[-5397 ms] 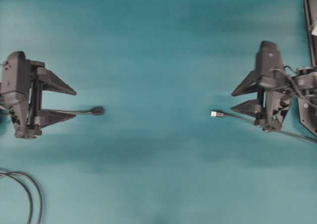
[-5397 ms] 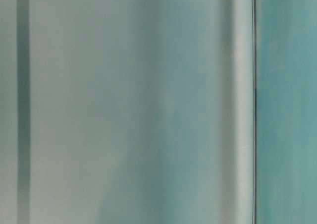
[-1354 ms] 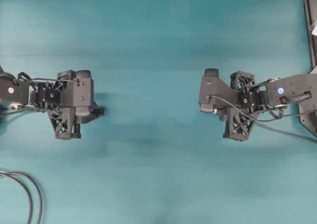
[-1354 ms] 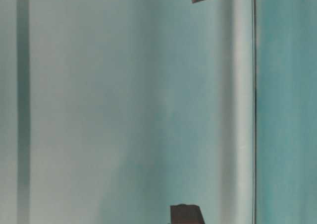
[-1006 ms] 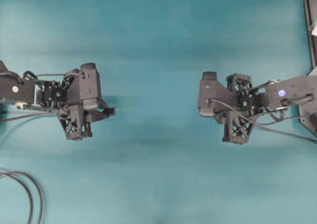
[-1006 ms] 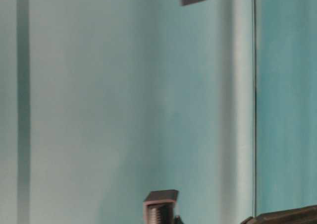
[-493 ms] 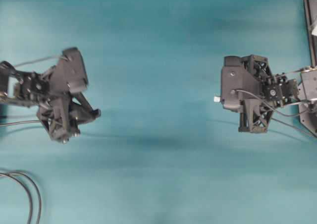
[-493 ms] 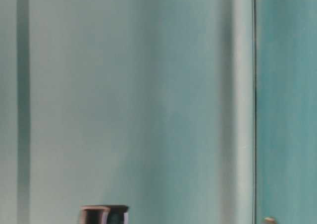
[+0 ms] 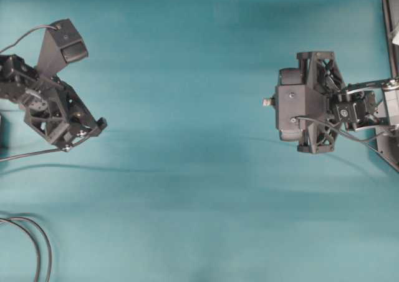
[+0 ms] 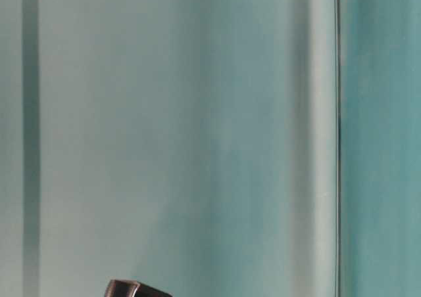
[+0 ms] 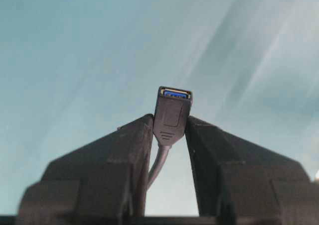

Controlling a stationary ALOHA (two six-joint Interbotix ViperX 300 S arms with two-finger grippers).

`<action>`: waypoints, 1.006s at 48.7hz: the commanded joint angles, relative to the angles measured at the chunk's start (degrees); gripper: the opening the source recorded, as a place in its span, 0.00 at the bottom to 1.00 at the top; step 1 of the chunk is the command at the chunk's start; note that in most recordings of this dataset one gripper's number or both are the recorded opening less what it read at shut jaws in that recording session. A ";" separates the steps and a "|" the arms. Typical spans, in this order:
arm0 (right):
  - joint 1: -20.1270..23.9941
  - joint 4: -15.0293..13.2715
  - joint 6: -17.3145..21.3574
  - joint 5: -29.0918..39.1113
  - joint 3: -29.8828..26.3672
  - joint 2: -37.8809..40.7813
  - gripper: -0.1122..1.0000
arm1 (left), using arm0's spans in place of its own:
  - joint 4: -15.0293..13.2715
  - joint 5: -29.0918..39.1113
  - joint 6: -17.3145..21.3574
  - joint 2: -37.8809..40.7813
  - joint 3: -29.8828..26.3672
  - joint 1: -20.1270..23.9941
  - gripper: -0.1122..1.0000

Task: Insert the USB using both arms.
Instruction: 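Lift both connectors and bring the socket above the upright plug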

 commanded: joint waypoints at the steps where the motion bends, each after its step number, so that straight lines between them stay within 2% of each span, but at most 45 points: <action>1: 0.79 -2.11 0.18 1.23 -2.37 -0.70 0.27 | -4.92 2.72 5.63 -0.62 -2.72 3.16 0.30; 8: 3.43 -6.06 0.18 3.16 -3.16 -0.70 0.27 | -15.64 8.09 16.35 0.09 -4.13 9.40 0.30; 15: 6.24 -9.23 0.44 4.83 -3.43 -0.70 0.27 | -28.21 13.71 26.54 2.55 -3.08 14.33 0.30; 19: 7.65 -9.76 0.97 5.80 -3.78 -0.70 0.27 | -34.80 16.79 32.26 5.45 -2.37 15.64 0.30; 24: 9.14 -10.11 2.11 7.73 -5.01 -0.70 0.27 | -40.69 21.27 37.27 9.84 -2.29 16.00 0.30; 29: 10.81 -11.69 2.64 10.90 -6.06 -0.62 0.27 | -44.65 25.66 41.22 14.68 -3.34 16.00 0.30; 34: 13.10 -15.38 3.52 15.56 -6.59 -0.35 0.27 | -47.20 28.65 44.30 19.25 -5.71 16.00 0.30; 40: 16.35 -22.32 6.42 21.71 -6.77 0.79 0.27 | -48.87 31.90 47.02 24.35 -11.07 16.52 0.30; 44: 18.11 -27.86 9.49 24.96 -6.50 2.20 0.27 | -49.57 34.19 47.20 27.69 -14.77 16.96 0.30; 45: 18.72 -30.15 10.72 25.75 -6.33 3.08 0.27 | -49.83 34.80 47.20 28.56 -15.64 17.05 0.30; 49: 19.51 -35.16 13.89 26.46 -5.62 5.27 0.27 | -51.06 37.71 47.29 31.99 -19.34 17.05 0.30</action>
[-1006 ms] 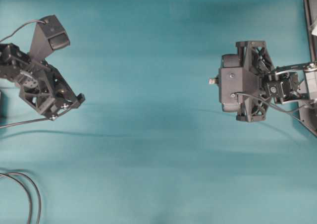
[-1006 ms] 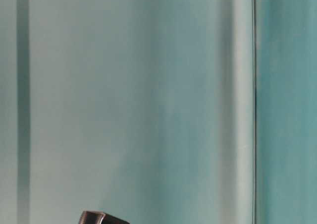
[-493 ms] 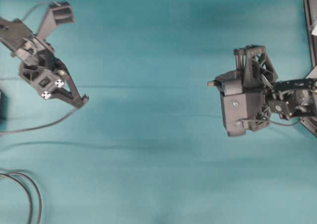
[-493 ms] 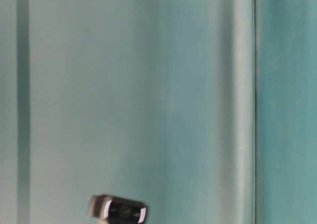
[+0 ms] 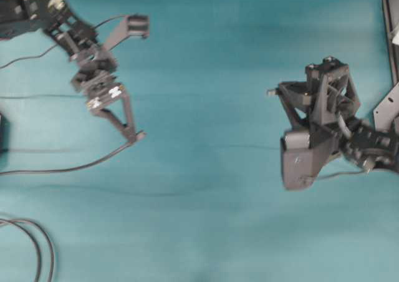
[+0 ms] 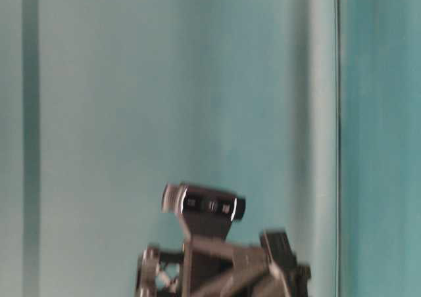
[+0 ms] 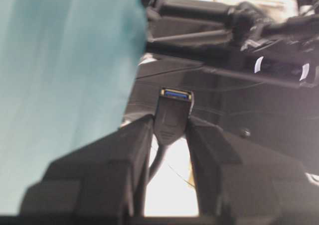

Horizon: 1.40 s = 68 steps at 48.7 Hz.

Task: Insert the USB using both arms.
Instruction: 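Lift both connectors and bring the socket above the upright plug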

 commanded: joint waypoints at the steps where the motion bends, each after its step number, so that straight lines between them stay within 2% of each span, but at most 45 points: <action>1: 0.79 -5.36 2.55 0.70 -0.35 1.85 0.27 | -2.02 3.34 1.32 3.08 -5.19 0.26 0.30; 8: 0.97 -10.99 6.59 0.79 -0.26 6.33 0.27 | -2.90 6.68 1.23 7.21 -11.34 0.09 0.30; 13: 0.97 -14.85 6.68 0.79 -0.62 8.70 0.27 | -3.25 7.82 1.23 9.40 -14.85 0.09 0.30; 17: 0.97 -17.75 6.68 0.79 -1.05 10.02 0.27 | -4.57 8.35 1.23 10.90 -16.17 0.09 0.30; 22: 0.97 -19.86 6.59 0.70 -1.05 11.07 0.27 | -6.06 9.14 1.23 12.39 -16.96 0.00 0.30; 31: 0.97 -22.50 5.71 0.70 -1.23 11.25 0.27 | -6.42 9.76 1.23 13.71 -17.40 -0.62 0.30; 38: 0.97 -23.64 4.31 -0.88 -1.67 11.43 0.27 | -6.42 9.05 1.23 14.24 -17.84 -0.79 0.30; 49: 0.97 -23.55 1.85 -2.55 -3.25 13.97 0.27 | -6.50 8.88 0.88 14.94 -19.69 -0.88 0.30; 68: 0.97 -23.64 1.58 -3.25 -5.71 16.79 0.27 | -7.03 8.79 0.35 16.79 -21.80 -2.55 0.30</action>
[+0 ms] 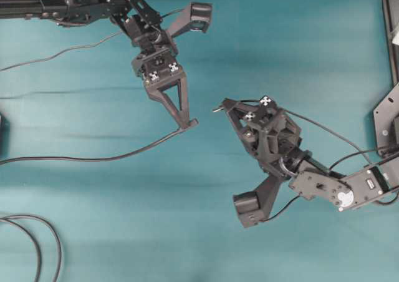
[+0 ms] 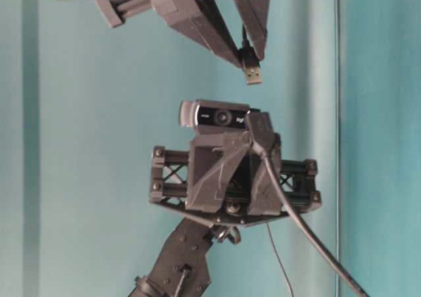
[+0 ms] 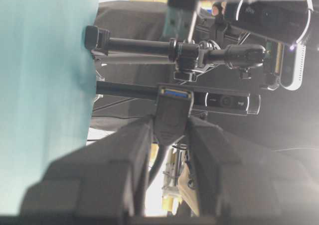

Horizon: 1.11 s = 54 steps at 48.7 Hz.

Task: Insert the USB using both arms.
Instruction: 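Lift both connectors and bring the socket above the upright plug, then lower the left gripper's socket down onto the right gripper's plug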

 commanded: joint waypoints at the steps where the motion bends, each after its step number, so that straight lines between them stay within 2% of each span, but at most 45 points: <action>1: -0.09 -0.53 -0.09 -0.18 -1.85 -0.26 0.27 | -0.88 0.18 0.53 -0.53 -1.76 -0.62 0.30; 25: -0.09 -0.53 -1.05 -1.32 -3.78 0.88 0.27 | -0.88 -0.62 0.44 -0.09 -2.72 -0.70 0.30; 54: 1.05 -0.53 -0.79 -1.76 -3.52 0.97 0.27 | -0.88 -1.05 0.35 -0.09 -3.08 -0.79 0.30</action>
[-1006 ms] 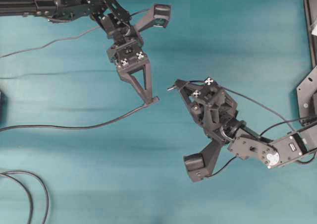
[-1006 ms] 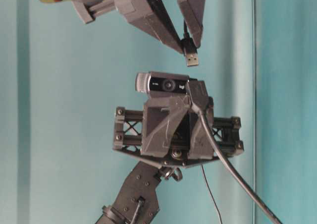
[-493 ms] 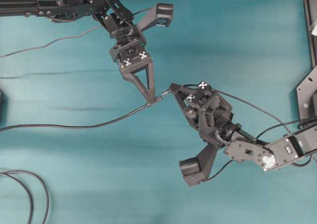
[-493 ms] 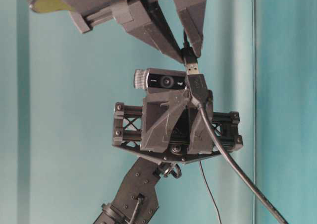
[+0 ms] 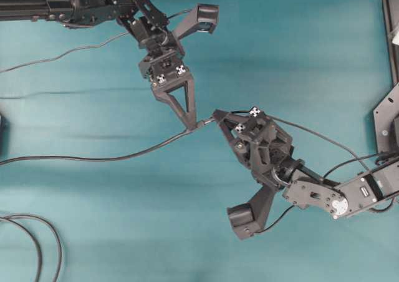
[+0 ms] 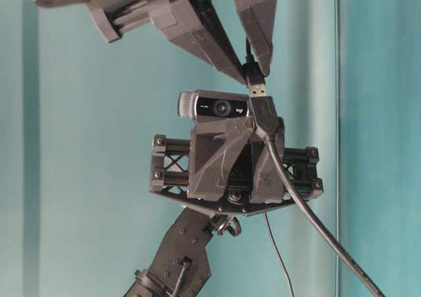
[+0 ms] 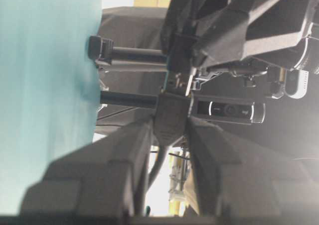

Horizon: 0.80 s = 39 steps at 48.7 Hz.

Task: Insert the USB using both arms.
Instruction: 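Lower the left gripper's socket down onto the right gripper's plug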

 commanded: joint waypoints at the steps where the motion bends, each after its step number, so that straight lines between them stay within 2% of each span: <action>1: 0.18 -0.53 0.18 0.00 -1.14 -0.62 0.27 | -0.79 0.18 0.18 -0.88 -1.58 -0.18 0.30; 39: 1.49 -0.53 0.00 -3.78 -2.90 0.00 0.27 | -0.62 0.18 0.88 0.09 -3.60 -0.44 0.30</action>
